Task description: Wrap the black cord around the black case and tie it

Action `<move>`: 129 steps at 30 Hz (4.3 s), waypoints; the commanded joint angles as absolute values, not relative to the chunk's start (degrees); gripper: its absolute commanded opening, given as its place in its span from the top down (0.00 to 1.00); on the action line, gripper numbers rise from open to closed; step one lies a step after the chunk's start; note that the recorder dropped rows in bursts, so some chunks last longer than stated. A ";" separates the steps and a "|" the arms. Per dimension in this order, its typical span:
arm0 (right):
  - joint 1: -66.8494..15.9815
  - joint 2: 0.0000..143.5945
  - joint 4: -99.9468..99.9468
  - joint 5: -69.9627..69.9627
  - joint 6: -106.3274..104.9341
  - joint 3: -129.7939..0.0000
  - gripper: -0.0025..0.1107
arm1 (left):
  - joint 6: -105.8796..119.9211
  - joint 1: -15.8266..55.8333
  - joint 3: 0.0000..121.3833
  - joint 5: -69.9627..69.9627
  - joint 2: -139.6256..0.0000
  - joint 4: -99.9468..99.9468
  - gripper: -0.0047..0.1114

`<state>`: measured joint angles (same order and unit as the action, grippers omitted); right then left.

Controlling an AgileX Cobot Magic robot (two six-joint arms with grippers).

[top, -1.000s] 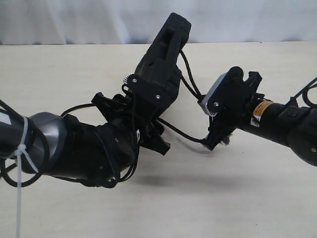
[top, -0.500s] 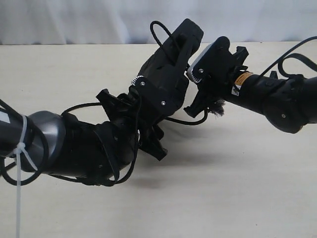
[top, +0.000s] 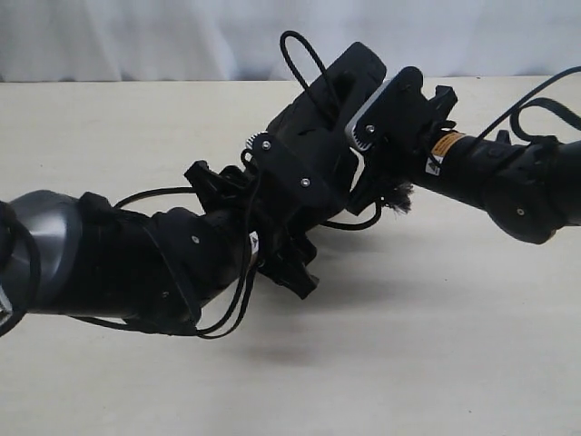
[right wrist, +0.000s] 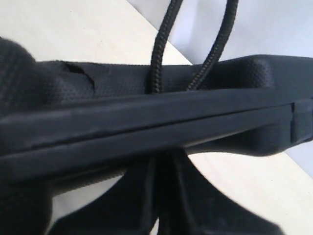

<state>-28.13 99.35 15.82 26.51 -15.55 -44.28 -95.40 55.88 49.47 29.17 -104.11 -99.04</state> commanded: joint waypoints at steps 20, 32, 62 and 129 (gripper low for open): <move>-28.19 99.44 15.87 25.73 -14.11 -44.61 0.94 | -95.56 55.95 49.37 19.07 -91.60 -98.53 0.32; -28.19 99.44 15.87 25.00 -14.11 -44.61 0.94 | -95.56 55.95 49.37 26.80 -91.16 -99.45 0.32; -28.19 99.44 15.87 24.16 -12.16 -44.61 0.94 | -99.67 17.81 67.50 -34.77 -91.63 -96.79 0.32; -27.82 87.50 0.43 1.34 -18.47 -44.49 0.39 | -110.16 16.68 90.47 -60.51 -123.63 -88.73 0.96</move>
<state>-28.01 87.85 0.73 1.64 -18.06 -44.48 -110.46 16.66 90.21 -58.26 -123.81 -89.67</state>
